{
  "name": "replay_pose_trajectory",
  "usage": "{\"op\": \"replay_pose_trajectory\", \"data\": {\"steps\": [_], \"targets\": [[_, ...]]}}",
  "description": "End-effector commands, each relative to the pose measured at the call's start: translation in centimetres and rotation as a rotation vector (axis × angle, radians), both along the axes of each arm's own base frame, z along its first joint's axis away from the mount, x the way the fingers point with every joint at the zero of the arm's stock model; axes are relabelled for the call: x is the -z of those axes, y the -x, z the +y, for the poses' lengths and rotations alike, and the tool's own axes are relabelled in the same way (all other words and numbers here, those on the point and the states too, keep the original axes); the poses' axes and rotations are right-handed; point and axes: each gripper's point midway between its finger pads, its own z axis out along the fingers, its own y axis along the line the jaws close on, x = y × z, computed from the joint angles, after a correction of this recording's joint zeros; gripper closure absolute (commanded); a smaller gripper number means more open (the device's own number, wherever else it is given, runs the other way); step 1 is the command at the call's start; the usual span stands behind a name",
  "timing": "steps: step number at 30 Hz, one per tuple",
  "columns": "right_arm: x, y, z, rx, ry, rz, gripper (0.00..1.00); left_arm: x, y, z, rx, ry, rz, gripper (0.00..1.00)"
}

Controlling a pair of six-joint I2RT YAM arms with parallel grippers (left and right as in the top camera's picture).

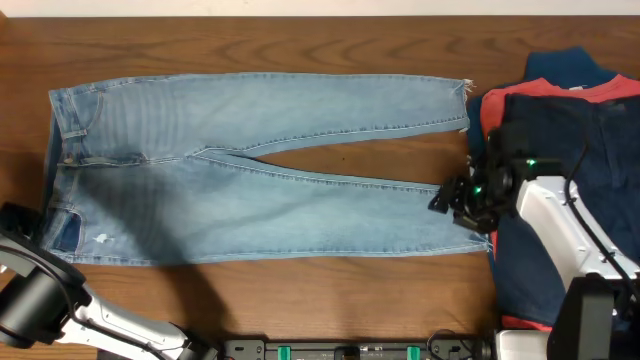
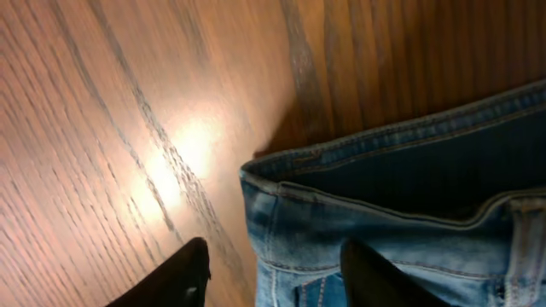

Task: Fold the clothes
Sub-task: 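Grasp the waistband with the left gripper and the leg hems with the right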

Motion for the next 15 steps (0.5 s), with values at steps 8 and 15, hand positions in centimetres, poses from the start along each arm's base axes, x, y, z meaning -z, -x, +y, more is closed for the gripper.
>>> {"op": "replay_pose_trajectory", "data": {"steps": [8, 15], "targets": [[2.6, 1.4, -0.1, 0.054, 0.011, 0.031, 0.4, 4.7, 1.2, -0.8, 0.043, 0.098, 0.084, 0.5], [3.4, 2.0, -1.8, 0.134, 0.109, 0.07, 0.34, 5.0, 0.9, -0.3, 0.06, 0.083, 0.076, 0.76]]}}
